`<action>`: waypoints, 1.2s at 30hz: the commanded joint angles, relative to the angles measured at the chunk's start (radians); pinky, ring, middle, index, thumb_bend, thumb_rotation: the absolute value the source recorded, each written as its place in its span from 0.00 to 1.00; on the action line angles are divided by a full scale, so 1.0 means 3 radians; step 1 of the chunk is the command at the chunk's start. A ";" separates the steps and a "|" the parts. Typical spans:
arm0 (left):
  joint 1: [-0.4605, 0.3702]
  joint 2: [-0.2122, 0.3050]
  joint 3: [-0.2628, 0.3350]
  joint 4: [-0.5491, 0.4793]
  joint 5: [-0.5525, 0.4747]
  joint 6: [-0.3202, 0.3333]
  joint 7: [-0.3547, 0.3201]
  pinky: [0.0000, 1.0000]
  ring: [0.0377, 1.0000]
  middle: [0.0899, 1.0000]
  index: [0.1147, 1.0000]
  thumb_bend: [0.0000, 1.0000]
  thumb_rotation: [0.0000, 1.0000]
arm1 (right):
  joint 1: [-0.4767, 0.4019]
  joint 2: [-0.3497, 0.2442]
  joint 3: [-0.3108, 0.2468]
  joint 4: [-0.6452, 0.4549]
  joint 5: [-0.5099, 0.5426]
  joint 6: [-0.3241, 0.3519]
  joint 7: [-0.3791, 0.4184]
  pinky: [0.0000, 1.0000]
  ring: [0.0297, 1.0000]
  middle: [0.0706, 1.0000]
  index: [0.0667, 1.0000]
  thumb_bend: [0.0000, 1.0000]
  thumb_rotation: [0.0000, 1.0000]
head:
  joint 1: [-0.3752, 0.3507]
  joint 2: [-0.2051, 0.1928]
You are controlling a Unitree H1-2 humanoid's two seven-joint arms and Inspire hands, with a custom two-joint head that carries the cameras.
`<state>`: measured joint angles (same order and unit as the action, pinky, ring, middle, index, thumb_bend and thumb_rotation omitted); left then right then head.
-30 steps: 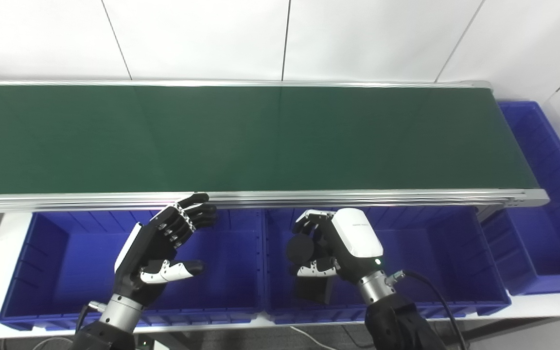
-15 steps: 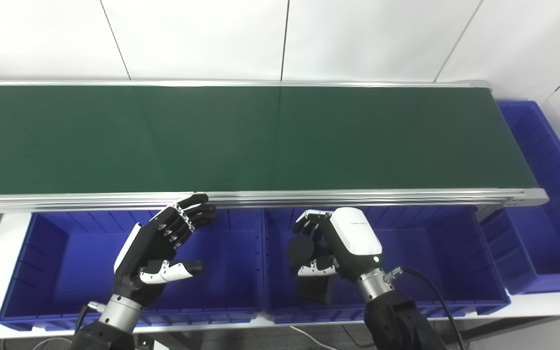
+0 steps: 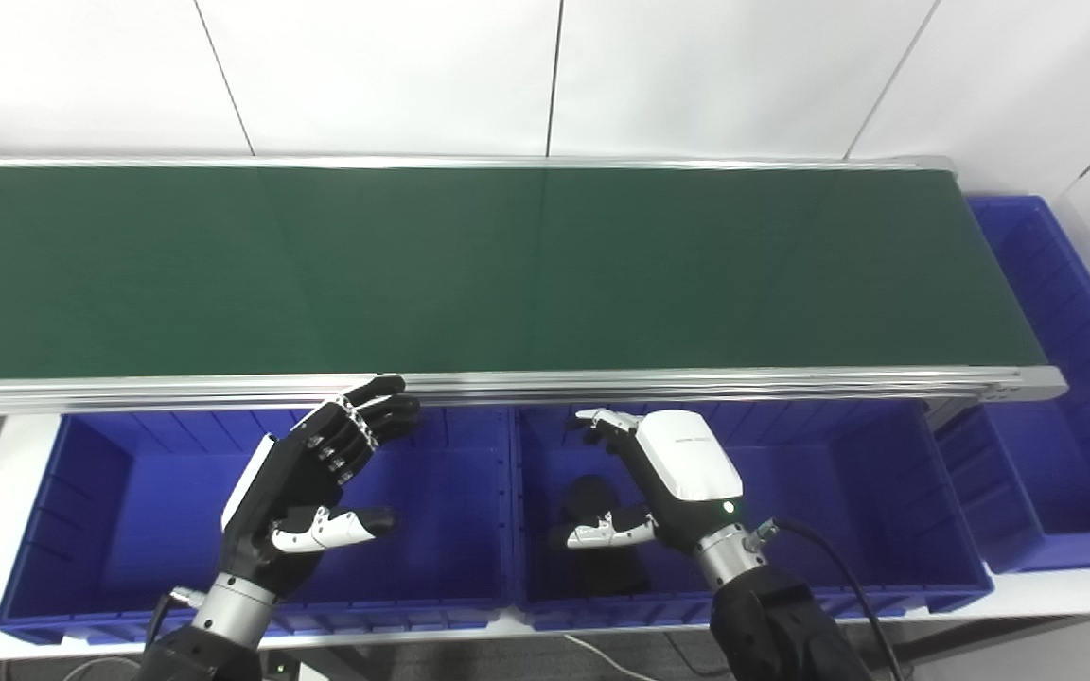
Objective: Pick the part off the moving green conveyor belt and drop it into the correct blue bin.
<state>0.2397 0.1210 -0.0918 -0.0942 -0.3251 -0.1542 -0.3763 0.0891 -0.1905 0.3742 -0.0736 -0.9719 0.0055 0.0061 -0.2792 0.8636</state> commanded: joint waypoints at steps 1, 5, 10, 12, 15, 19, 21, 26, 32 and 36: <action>-0.0032 0.0017 0.0013 -0.0072 -0.0033 -0.0092 -0.0033 0.78 0.71 0.71 0.74 0.99 0.25 | -0.0035 0.0001 0.0000 -0.0095 -0.0004 0.0024 -0.0042 0.55 0.62 0.67 0.75 0.85 0.52 | 0.0012 -0.0012; -0.0036 0.0012 0.0012 -0.0066 -0.0035 -0.0089 -0.0033 0.76 0.71 0.70 0.73 0.99 0.25 | -0.0031 0.0010 -0.0005 -0.0097 0.0023 0.0004 -0.0060 0.57 0.64 0.69 0.76 0.86 0.56 | 0.0019 -0.0023; -0.0040 0.0009 0.0010 -0.0050 -0.0011 -0.0094 -0.0024 0.78 0.71 0.70 0.73 0.99 0.25 | -0.0019 0.0033 -0.0010 -0.0117 0.0082 -0.0023 -0.0085 0.59 0.66 0.71 0.77 0.85 0.57 | 0.0036 -0.0050; -0.0041 0.0004 0.0011 -0.0044 -0.0026 -0.0089 -0.0026 0.77 0.71 0.70 0.73 1.00 0.24 | 0.0006 0.0071 -0.0030 -0.0139 0.0191 -0.0044 -0.0102 0.60 0.66 0.71 0.77 0.84 0.58 | 0.0052 -0.0065; -0.0043 0.0000 0.0008 -0.0024 -0.0041 -0.0091 -0.0036 0.77 0.71 0.70 0.73 1.00 0.23 | 0.0064 0.0171 -0.0080 -0.0219 0.0465 -0.0015 -0.0046 0.62 0.67 0.71 0.76 0.83 0.59 | 0.0066 -0.0086; -0.0049 -0.0001 0.0008 0.0023 -0.0014 -0.0117 -0.0034 0.77 0.71 0.70 0.73 1.00 0.24 | 0.0132 0.0331 -0.0177 -0.0300 0.1155 -0.0076 0.0096 0.61 0.68 0.71 0.77 0.84 0.62 | 0.0095 -0.0132; -0.0048 -0.0007 0.0008 0.0035 0.0011 -0.0127 -0.0022 0.76 0.71 0.70 0.73 1.00 0.24 | 0.0155 0.0385 -0.0210 -0.0323 0.1451 -0.0098 0.0151 0.61 0.68 0.72 0.77 0.84 0.66 | 0.0131 -0.0175; -0.0042 -0.0016 0.0000 0.0082 0.0070 -0.0159 -0.0003 0.78 0.72 0.71 0.74 1.00 0.25 | 0.0221 0.0503 -0.0307 -0.0357 0.2156 -0.0086 0.0287 0.65 0.71 0.74 0.78 0.76 0.67 | 0.0173 -0.0229; -0.0030 -0.0031 -0.0014 0.0132 0.0133 -0.0217 -0.0002 0.80 0.74 0.73 0.76 1.00 0.26 | 0.0268 0.0566 -0.0385 -0.0310 0.2532 -0.0169 0.0293 0.64 0.69 0.73 0.79 0.72 0.73 | 0.0223 -0.0316; -0.0032 -0.0058 -0.0027 0.0207 0.0134 -0.0281 -0.0010 0.80 0.76 0.74 0.77 1.00 0.26 | 0.0289 0.0561 -0.0389 -0.0242 0.2621 -0.0287 0.0279 0.64 0.70 0.74 0.79 0.69 0.76 | 0.0270 -0.0414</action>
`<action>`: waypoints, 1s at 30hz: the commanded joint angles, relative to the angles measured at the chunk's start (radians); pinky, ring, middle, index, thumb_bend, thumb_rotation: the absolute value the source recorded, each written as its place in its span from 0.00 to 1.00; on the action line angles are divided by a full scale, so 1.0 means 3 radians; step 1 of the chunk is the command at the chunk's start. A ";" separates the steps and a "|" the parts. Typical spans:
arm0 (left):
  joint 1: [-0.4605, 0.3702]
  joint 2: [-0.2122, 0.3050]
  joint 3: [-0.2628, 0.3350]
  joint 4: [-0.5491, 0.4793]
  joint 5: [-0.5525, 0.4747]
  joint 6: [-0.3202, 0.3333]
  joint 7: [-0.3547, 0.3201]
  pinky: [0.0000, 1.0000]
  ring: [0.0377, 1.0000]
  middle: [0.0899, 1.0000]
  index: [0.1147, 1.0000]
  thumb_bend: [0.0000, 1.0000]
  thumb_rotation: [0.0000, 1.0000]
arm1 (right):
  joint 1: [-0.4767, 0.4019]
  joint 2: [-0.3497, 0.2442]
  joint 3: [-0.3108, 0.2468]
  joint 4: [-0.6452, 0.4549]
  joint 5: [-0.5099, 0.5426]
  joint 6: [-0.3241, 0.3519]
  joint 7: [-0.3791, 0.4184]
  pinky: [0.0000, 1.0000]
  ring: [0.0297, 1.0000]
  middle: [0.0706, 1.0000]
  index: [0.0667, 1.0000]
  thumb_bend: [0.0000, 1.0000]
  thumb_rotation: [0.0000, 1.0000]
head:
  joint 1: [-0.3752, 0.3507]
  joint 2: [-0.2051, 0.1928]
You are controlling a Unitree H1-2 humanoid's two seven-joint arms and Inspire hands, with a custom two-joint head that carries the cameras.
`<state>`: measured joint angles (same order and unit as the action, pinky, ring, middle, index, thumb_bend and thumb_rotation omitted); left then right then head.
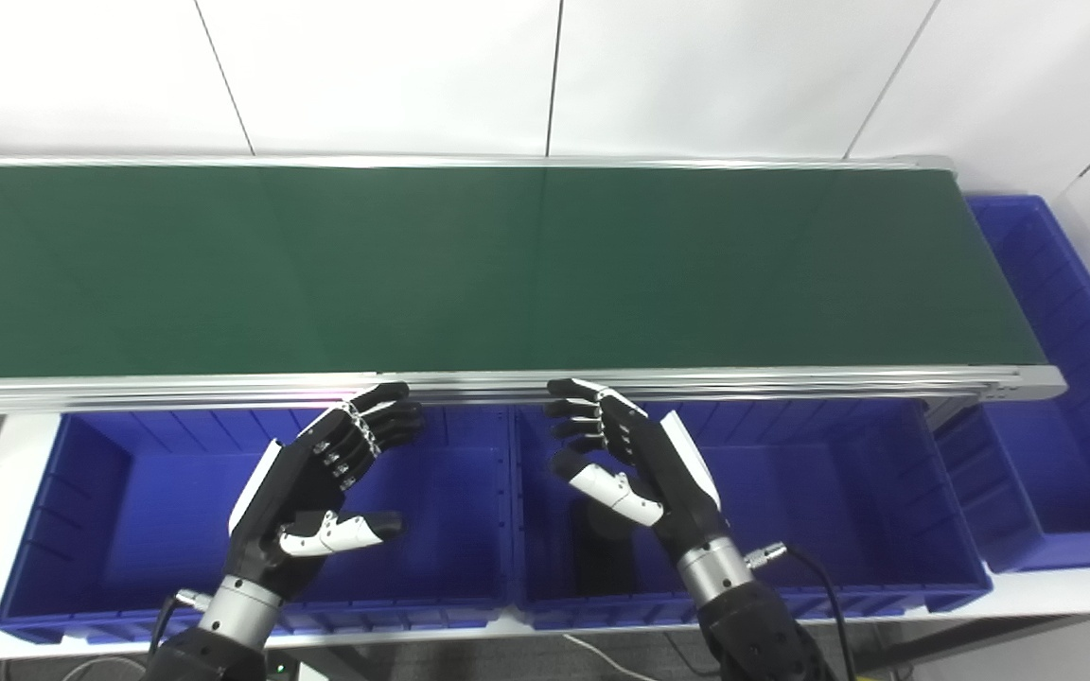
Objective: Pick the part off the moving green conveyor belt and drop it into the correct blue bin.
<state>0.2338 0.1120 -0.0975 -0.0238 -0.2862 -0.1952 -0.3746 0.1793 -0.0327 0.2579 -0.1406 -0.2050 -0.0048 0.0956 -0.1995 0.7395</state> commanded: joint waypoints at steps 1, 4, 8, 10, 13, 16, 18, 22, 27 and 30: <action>-0.0013 -0.0032 -0.0010 -0.0014 0.0010 -0.0158 -0.0016 0.80 0.76 0.75 0.78 1.00 0.25 | -0.0011 0.0033 -0.0002 0.0005 0.0077 -0.0287 -0.0024 0.65 0.70 0.74 0.80 0.68 0.74 | 0.0004 0.0000; -0.0015 -0.0055 -0.0021 0.0041 0.0080 -0.0225 0.0002 0.79 0.76 0.77 0.79 1.00 0.26 | -0.0022 0.0002 -0.0002 0.0190 -0.0006 -0.0561 -0.0108 0.66 0.71 0.75 0.80 0.69 0.71 | 0.0052 -0.0089; -0.0010 -0.0083 -0.0032 0.0095 0.0170 -0.0283 0.0027 0.80 0.80 0.80 0.81 1.00 0.28 | -0.0047 -0.0083 0.0026 0.0402 -0.0362 -0.0872 -0.0281 0.68 0.75 0.77 0.83 0.71 0.66 | 0.0084 -0.0160; -0.0002 -0.0093 -0.0038 0.0099 0.0204 -0.0281 0.0036 0.82 0.82 0.82 0.83 1.00 0.28 | -0.0052 -0.0116 0.0034 0.0466 -0.0478 -0.0941 -0.0336 0.69 0.76 0.78 0.84 0.72 0.64 | 0.0107 -0.0187; 0.0012 -0.0104 -0.0044 0.0083 0.0226 -0.0242 0.0050 0.85 0.86 0.85 0.85 1.00 0.27 | -0.0062 -0.0141 0.0032 0.0550 -0.0533 -0.1037 -0.0390 0.69 0.77 0.80 0.84 0.73 0.65 | 0.0125 -0.0209; 0.0016 -0.0108 -0.0046 0.0094 0.0272 -0.0267 0.0066 0.86 0.88 0.87 0.86 0.99 0.27 | -0.0057 -0.0145 0.0019 0.0607 -0.0499 -0.1092 -0.0418 0.69 0.78 0.80 0.85 0.74 0.70 | 0.0135 -0.0255; 0.0015 -0.0110 -0.0047 0.0106 0.0295 -0.0286 0.0078 0.87 0.88 0.88 0.86 0.98 0.27 | -0.0049 -0.0150 0.0010 0.0636 -0.0486 -0.1127 -0.0436 0.69 0.78 0.80 0.85 0.74 0.72 | 0.0149 -0.0285; 0.0010 -0.0126 -0.0053 0.0153 0.0340 -0.0330 0.0101 0.86 0.88 0.87 0.87 0.98 0.26 | -0.0032 -0.0163 -0.0013 0.0698 -0.0473 -0.1221 -0.0466 0.69 0.77 0.79 0.85 0.72 0.75 | 0.0188 -0.0365; -0.0032 -0.0149 -0.0066 0.0276 0.0368 -0.0448 0.0107 0.85 0.87 0.87 0.86 0.97 0.25 | -0.0029 -0.0161 -0.0049 0.0782 -0.0426 -0.1340 -0.0489 0.69 0.76 0.79 0.84 0.70 0.74 | 0.0218 -0.0427; -0.0034 -0.0166 -0.0073 0.0309 0.0386 -0.0473 0.0117 0.85 0.87 0.87 0.86 0.97 0.25 | -0.0029 -0.0165 -0.0064 0.0817 -0.0386 -0.1402 -0.0485 0.69 0.76 0.79 0.83 0.69 0.73 | 0.0248 -0.0456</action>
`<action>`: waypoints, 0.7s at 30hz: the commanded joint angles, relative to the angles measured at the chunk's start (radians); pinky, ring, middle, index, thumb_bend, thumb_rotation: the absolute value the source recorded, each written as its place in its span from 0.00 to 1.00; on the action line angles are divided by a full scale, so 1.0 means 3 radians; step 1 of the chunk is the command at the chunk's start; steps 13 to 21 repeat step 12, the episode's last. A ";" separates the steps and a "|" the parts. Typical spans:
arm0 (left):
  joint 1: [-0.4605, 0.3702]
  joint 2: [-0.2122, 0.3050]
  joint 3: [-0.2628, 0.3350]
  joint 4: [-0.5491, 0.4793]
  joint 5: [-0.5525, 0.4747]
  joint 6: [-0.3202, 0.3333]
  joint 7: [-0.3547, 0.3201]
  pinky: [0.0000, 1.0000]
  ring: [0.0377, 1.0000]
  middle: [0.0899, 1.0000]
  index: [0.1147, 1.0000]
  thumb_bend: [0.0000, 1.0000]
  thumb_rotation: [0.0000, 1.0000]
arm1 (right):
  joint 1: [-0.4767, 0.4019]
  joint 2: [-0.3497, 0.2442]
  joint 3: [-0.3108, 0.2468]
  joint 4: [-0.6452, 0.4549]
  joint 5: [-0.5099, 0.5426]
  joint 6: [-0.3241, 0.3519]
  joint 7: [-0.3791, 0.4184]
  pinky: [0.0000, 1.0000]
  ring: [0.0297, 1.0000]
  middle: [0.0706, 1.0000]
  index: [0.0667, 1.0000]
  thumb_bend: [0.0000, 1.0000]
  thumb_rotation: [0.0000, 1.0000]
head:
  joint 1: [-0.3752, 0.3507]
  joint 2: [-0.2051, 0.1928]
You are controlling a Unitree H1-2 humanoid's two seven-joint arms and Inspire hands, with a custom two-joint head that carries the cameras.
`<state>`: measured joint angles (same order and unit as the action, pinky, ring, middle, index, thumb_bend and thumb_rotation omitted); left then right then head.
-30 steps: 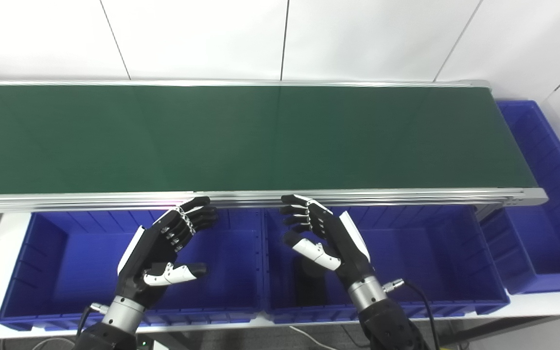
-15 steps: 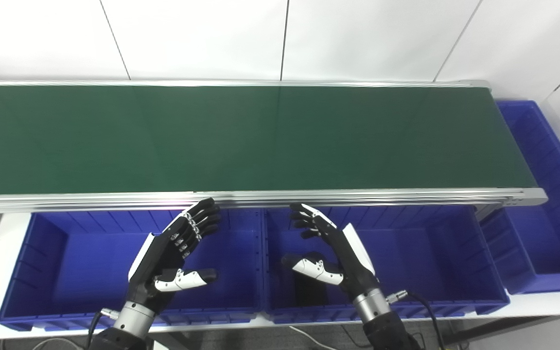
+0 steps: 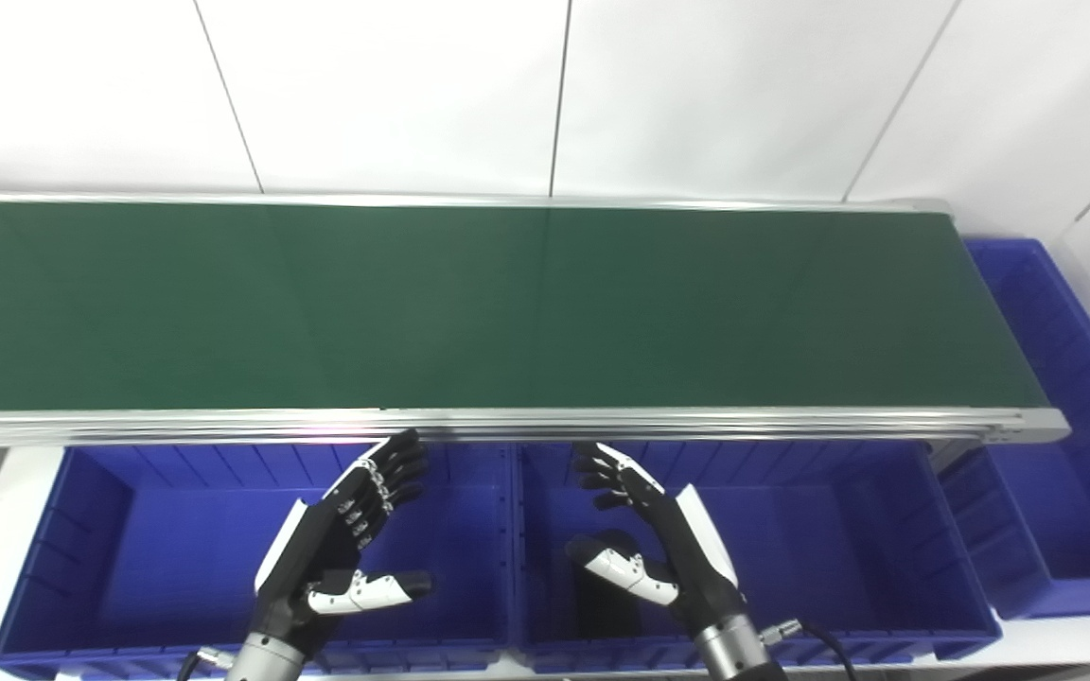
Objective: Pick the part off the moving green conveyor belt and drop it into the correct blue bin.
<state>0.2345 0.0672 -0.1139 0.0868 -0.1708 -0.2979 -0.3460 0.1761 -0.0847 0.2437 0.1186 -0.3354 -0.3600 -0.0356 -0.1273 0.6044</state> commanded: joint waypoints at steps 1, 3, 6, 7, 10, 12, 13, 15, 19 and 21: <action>-0.0038 -0.0020 -0.0021 -0.0056 0.0011 -0.0129 0.0023 0.86 0.88 0.87 0.86 0.97 0.25 | -0.0020 0.0005 -0.0020 -0.0033 0.0064 -0.0240 -0.0043 0.69 0.76 0.79 0.83 0.69 0.73 | 0.0021 -0.0020; -0.0040 -0.0025 -0.0024 -0.0042 0.0024 -0.0139 0.0026 0.86 0.88 0.87 0.87 0.97 0.25 | -0.0023 -0.0002 -0.0023 -0.0007 0.0086 -0.0277 -0.0034 0.69 0.77 0.79 0.83 0.68 0.73 | 0.0031 -0.0039; -0.0039 -0.0032 -0.0025 -0.0027 0.0042 -0.0156 0.0034 0.87 0.87 0.87 0.87 0.96 0.25 | -0.0024 -0.0004 -0.0026 0.0015 0.0102 -0.0312 -0.0026 0.69 0.77 0.79 0.83 0.67 0.73 | 0.0036 -0.0058; -0.0039 -0.0034 -0.0028 -0.0021 0.0048 -0.0163 0.0039 0.86 0.87 0.87 0.87 0.96 0.25 | -0.0024 -0.0005 -0.0026 0.0020 0.0105 -0.0319 -0.0025 0.69 0.77 0.79 0.83 0.68 0.73 | 0.0040 -0.0062; -0.0038 -0.0040 -0.0036 -0.0013 0.0057 -0.0168 0.0051 0.86 0.88 0.87 0.87 0.95 0.25 | -0.0022 -0.0007 -0.0024 0.0029 0.0134 -0.0336 -0.0016 0.69 0.77 0.79 0.83 0.67 0.72 | 0.0042 -0.0071; -0.0035 -0.0043 -0.0038 -0.0011 0.0071 -0.0171 0.0062 0.86 0.88 0.87 0.87 0.96 0.25 | -0.0019 -0.0008 -0.0022 0.0030 0.0146 -0.0338 -0.0015 0.69 0.77 0.79 0.83 0.66 0.71 | 0.0043 -0.0082; -0.0035 -0.0043 -0.0038 -0.0011 0.0071 -0.0171 0.0062 0.86 0.88 0.87 0.87 0.96 0.25 | -0.0019 -0.0008 -0.0022 0.0030 0.0146 -0.0338 -0.0015 0.69 0.77 0.79 0.83 0.66 0.71 | 0.0043 -0.0082; -0.0035 -0.0043 -0.0038 -0.0011 0.0071 -0.0171 0.0062 0.86 0.88 0.87 0.87 0.96 0.25 | -0.0019 -0.0008 -0.0022 0.0030 0.0146 -0.0338 -0.0015 0.69 0.77 0.79 0.83 0.66 0.71 | 0.0043 -0.0082; -0.0035 -0.0043 -0.0038 -0.0011 0.0071 -0.0171 0.0062 0.86 0.88 0.87 0.87 0.96 0.25 | -0.0019 -0.0008 -0.0022 0.0030 0.0146 -0.0338 -0.0015 0.69 0.77 0.79 0.83 0.66 0.71 | 0.0043 -0.0082; -0.0035 -0.0043 -0.0038 -0.0011 0.0071 -0.0171 0.0062 0.86 0.88 0.87 0.87 0.96 0.25 | -0.0019 -0.0008 -0.0022 0.0030 0.0146 -0.0338 -0.0015 0.69 0.77 0.79 0.83 0.66 0.71 | 0.0043 -0.0082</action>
